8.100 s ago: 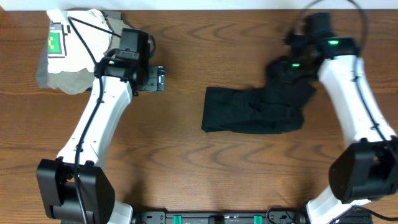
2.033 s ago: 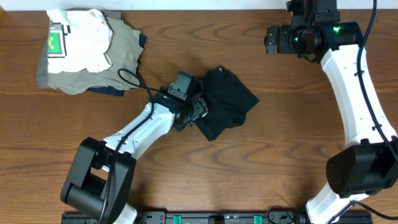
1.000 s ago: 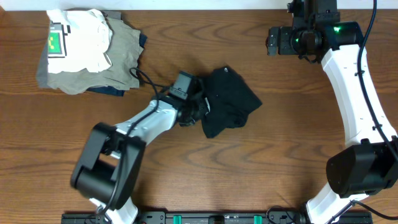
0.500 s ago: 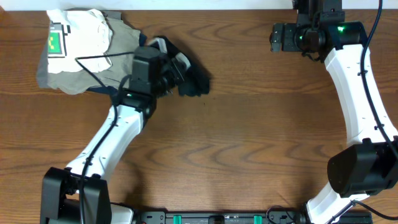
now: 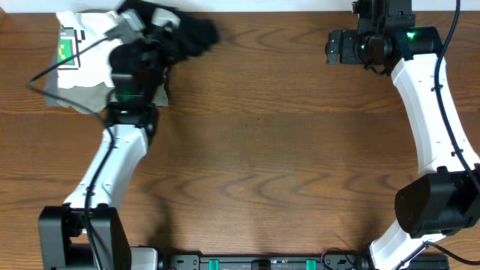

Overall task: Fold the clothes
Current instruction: 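Carry the black bundle left and place it on the clothes stack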

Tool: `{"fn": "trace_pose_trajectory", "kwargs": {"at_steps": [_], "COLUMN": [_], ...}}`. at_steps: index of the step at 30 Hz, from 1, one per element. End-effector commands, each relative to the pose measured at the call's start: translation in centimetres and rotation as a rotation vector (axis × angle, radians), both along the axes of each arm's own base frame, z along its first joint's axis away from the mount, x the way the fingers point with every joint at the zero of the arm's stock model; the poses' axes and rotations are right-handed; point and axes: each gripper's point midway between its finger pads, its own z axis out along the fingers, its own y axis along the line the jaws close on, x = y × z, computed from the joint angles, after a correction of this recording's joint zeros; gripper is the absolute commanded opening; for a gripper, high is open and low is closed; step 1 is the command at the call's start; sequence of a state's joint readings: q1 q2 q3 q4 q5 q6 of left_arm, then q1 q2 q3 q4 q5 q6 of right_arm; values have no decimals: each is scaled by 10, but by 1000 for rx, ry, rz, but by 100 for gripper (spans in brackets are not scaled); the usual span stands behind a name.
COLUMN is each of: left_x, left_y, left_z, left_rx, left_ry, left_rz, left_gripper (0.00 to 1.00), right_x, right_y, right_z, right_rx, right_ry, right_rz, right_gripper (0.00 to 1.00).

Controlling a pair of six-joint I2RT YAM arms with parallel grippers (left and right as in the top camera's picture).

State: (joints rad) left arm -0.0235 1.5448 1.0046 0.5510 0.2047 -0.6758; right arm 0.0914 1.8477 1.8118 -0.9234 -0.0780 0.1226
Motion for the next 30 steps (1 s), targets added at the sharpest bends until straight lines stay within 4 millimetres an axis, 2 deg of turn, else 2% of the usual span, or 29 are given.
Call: {"fn": "trace_pose_trajectory", "kwargs": {"at_steps": [1, 5, 9, 16, 19, 22, 28, 30], "left_x": [0, 3, 12, 61, 83, 100, 107, 108], "left_y": [48, 92, 125, 164, 170, 171, 170, 170], "left_z": [35, 48, 46, 32, 38, 55, 94, 97], "left_rx": [29, 33, 34, 44, 54, 50, 57, 53], "left_ry": [-113, -190, -193, -184, -213, -258, -302, -289], "left_rz": [141, 227, 270, 225, 155, 84, 68, 57], "left_gripper": [6, 6, 6, 6, 5, 6, 6, 6], "right_x": [-3, -6, -7, -8, -10, -11, -8, -6], "right_y": [-3, -3, -3, -3, -2, 0, 4, 6], "right_z": [-11, -16, -18, -19, -20, -20, -18, -17], "right_rx": [-3, -4, -5, -5, -6, -6, -2, -1], "right_ry": [27, 42, 52, 57, 65, 67, 50, 42], "right_rz": [-9, -9, -8, -8, -6, -1, 6, 10], "right_gripper": [99, 99, 99, 99, 99, 99, 99, 99]}}
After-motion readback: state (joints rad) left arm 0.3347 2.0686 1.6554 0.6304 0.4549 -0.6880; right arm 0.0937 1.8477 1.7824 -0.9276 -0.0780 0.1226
